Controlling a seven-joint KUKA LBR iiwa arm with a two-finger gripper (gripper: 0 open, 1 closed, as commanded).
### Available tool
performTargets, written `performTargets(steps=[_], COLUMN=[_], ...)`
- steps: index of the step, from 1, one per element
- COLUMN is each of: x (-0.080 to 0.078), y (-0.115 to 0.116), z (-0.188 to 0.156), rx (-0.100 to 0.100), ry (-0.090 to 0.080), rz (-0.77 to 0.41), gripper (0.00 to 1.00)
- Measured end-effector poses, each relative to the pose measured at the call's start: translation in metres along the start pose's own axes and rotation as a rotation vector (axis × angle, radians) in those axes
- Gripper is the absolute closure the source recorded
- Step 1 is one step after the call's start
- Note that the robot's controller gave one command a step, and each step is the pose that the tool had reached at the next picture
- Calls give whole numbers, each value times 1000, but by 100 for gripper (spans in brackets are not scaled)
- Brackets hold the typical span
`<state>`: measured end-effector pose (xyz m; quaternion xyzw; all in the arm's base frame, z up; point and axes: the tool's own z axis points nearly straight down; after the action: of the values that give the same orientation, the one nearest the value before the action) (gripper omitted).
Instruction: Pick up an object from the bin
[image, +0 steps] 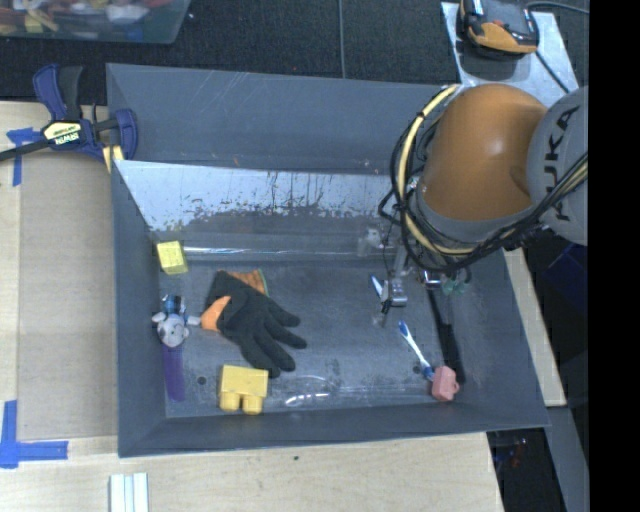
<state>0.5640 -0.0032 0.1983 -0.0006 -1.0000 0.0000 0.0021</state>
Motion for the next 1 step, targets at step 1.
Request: performTargets(steps=[1], x=[-2], y=[0], z=[-4], rx=[0], ry=[-8], rz=[0], gripper=[0])
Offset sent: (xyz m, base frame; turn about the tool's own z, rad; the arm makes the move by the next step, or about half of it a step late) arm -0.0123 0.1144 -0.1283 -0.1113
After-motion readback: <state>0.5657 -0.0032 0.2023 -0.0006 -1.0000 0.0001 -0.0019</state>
